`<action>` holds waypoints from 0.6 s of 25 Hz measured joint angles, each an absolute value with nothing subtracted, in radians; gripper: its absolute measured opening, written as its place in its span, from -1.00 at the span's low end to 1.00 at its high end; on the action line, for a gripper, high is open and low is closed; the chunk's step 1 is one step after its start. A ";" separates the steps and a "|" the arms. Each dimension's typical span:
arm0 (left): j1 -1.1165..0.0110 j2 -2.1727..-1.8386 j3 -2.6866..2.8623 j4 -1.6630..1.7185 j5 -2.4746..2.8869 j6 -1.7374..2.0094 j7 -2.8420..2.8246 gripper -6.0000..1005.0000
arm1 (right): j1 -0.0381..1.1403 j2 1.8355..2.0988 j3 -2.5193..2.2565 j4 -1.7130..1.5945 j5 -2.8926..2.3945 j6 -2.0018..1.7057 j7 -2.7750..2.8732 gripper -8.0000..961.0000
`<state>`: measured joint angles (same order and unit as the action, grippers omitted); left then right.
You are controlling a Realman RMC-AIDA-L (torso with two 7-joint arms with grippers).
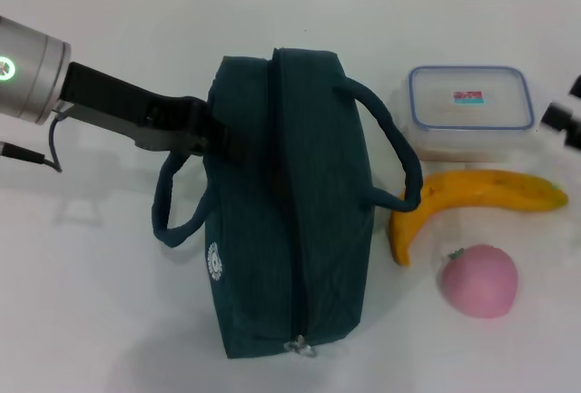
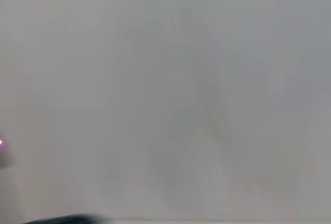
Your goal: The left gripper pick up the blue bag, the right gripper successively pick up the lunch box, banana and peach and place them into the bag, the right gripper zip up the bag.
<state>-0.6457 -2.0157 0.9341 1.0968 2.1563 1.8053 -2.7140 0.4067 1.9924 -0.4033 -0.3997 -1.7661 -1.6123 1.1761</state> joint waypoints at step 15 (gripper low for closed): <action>-0.646 -2.032 0.942 1.097 2.152 1.787 -2.662 -0.90 | 0.528 2.016 -0.368 -0.117 -1.596 -1.100 1.390 0.62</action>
